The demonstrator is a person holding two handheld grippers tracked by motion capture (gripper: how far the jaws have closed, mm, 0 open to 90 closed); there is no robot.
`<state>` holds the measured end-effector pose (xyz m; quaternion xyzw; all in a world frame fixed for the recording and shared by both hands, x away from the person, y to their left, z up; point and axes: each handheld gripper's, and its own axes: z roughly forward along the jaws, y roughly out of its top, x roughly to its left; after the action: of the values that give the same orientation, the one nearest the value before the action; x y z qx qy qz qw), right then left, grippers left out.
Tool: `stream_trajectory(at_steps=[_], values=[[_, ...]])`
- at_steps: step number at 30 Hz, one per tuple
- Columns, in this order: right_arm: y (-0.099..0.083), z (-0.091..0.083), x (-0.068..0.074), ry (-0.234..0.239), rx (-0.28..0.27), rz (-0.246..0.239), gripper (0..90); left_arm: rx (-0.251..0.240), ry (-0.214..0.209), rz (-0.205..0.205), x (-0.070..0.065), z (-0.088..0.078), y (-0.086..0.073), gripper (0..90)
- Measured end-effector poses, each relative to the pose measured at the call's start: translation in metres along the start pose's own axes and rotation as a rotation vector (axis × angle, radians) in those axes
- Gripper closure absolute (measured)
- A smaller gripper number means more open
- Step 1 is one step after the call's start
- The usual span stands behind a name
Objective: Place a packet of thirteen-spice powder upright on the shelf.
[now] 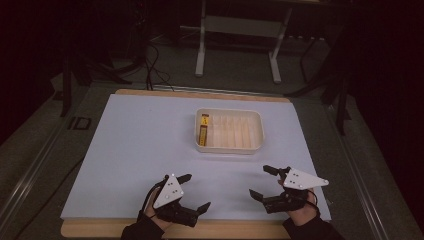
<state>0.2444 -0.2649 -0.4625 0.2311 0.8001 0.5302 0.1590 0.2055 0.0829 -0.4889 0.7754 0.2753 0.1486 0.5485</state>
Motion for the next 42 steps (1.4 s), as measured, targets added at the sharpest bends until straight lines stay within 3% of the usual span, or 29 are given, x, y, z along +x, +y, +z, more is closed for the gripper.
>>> stream_trajectory(at_steps=[10,21,42], values=[[-0.004,-0.0012,-0.0063,-0.008,0.004,0.035,10.6,0.0,-0.001,0.012,-0.0007,0.0034,-0.0008,2.6],[-0.0067,-0.0011,-0.006,-0.02,0.009,0.038,10.6,-0.015,0.025,0.017,0.0031,-0.0001,-0.003,2.7],[-0.0096,0.0002,-0.0074,-0.019,0.02,0.041,10.6,-0.062,0.011,-0.016,0.0051,-0.0023,-0.0032,2.8]])
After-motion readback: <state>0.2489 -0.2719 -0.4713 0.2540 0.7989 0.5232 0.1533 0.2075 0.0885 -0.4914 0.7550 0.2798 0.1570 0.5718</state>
